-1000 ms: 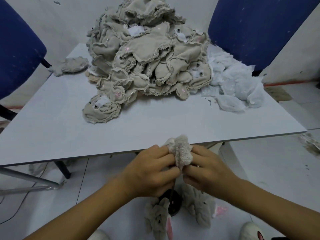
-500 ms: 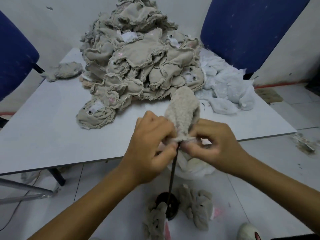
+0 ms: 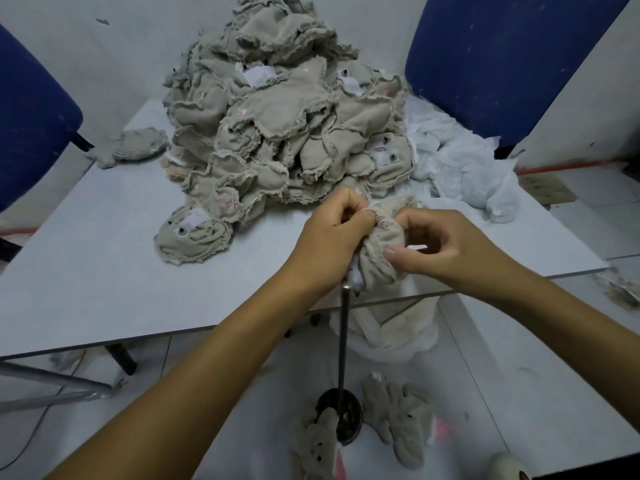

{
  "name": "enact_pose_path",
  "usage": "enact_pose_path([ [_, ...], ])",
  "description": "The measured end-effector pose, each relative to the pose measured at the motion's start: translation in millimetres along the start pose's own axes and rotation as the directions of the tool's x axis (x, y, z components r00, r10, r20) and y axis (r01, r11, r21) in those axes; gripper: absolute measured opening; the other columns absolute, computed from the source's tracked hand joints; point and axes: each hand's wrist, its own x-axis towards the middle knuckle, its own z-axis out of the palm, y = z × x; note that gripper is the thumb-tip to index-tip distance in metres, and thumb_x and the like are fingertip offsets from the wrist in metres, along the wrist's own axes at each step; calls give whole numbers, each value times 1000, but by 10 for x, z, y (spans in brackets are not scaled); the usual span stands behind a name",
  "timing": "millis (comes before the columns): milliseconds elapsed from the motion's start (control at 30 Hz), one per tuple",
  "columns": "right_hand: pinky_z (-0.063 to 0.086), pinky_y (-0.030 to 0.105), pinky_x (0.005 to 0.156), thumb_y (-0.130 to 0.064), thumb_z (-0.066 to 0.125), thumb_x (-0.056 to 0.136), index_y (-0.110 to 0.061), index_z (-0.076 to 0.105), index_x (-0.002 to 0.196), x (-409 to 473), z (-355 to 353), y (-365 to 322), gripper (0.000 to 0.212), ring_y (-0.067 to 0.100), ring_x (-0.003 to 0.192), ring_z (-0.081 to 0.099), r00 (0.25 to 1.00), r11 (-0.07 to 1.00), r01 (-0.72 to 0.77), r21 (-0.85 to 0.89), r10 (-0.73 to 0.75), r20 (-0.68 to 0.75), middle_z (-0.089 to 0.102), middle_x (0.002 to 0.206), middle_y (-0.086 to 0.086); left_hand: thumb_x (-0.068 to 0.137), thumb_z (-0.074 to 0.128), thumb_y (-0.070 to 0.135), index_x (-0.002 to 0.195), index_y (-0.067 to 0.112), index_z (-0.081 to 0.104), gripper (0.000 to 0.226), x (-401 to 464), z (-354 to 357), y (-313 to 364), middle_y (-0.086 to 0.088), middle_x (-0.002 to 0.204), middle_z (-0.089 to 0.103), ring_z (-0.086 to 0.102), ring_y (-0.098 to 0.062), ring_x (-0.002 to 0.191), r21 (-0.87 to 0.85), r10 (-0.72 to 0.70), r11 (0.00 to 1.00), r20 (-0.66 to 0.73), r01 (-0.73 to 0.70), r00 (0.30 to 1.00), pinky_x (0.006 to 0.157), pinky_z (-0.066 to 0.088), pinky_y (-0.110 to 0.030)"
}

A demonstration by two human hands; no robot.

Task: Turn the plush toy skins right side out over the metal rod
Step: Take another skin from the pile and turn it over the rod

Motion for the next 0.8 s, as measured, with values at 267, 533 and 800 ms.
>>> enact_pose_path([
  [267, 36, 26, 51, -20, 62, 67, -23, 50, 54, 187, 160, 90, 18, 6, 50, 40, 888, 994, -106, 1, 95, -450, 45, 49, -11, 75, 53, 14, 72, 15, 43, 11, -4, 148, 57, 11, 58, 43, 39, -7, 52, -124, 37, 992, 8, -36, 999, 51, 34, -22],
  [533, 42, 27, 54, -5, 64, 85, -18, 54, 61, 309, 226, 221, 29, 7, 56, 50, 916, 931, -275, 239, 330, -230, 52, 55, -9, 77, 69, -4, 68, 17, 54, 27, 73, -57, -153, -3, 64, 52, 48, -14, 59, -76, -85, 993, 47, 88, 995, 54, 39, -24],
  [800, 53, 28, 81, -7, 77, 83, -9, 64, 93, 174, 217, 248, 16, 14, 87, 64, 987, 978, -130, 164, 112, 112, 67, 89, 0, 77, 55, -15, 49, 22, 45, 47, 96, -114, -238, 4, 49, 41, 37, -11, 48, -252, -180, 958, -142, 141, 973, 48, 32, -22],
])
